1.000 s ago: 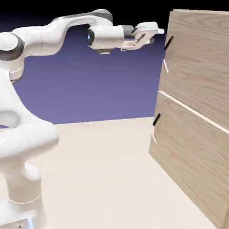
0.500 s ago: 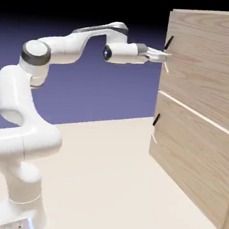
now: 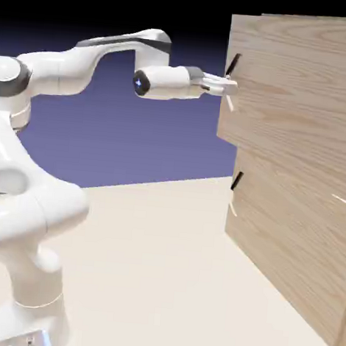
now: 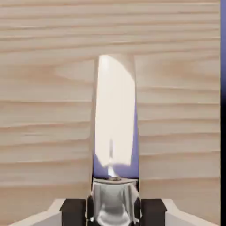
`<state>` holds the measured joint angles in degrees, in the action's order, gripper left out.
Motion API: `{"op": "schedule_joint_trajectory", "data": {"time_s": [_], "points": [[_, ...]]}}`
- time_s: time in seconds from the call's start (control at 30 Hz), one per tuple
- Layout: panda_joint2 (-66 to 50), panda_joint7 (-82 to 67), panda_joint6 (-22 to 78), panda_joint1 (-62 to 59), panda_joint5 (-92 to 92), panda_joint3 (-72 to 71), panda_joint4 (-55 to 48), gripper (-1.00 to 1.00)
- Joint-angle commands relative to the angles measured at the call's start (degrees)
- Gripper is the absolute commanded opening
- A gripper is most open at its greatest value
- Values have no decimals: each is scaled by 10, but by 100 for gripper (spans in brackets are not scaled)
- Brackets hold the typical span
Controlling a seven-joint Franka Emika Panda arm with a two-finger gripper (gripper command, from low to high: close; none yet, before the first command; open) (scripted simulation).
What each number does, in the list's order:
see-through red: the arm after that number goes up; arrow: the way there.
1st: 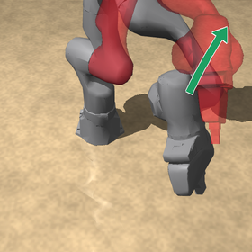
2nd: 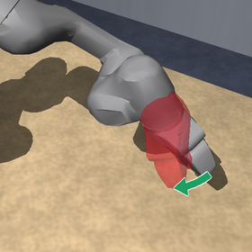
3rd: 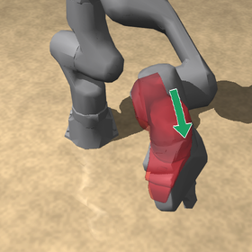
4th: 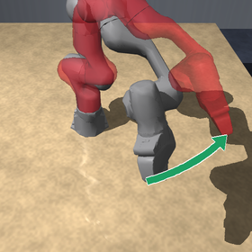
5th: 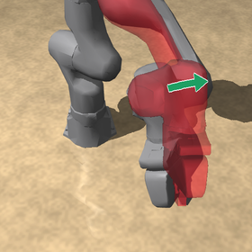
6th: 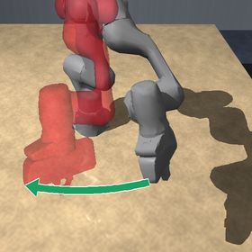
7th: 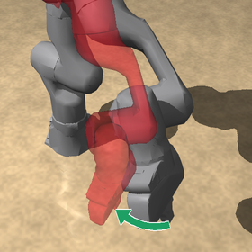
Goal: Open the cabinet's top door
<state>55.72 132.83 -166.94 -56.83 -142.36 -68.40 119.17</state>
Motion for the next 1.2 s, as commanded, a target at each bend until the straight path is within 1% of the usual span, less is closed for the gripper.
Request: {"op": "schedule_joint_trajectory", "data": {"time_s": [0.0,0.33,0.63,0.9,1.17], "points": [[2,-4,13,21,3,15,20,-100],[42,-16,134,229,76,185,211,-100],[131,17,248,386,230,371,368,-100],[222,60,352,445,406,537,454,-100],[275,88,465,444,577,703,484,-100]]}}
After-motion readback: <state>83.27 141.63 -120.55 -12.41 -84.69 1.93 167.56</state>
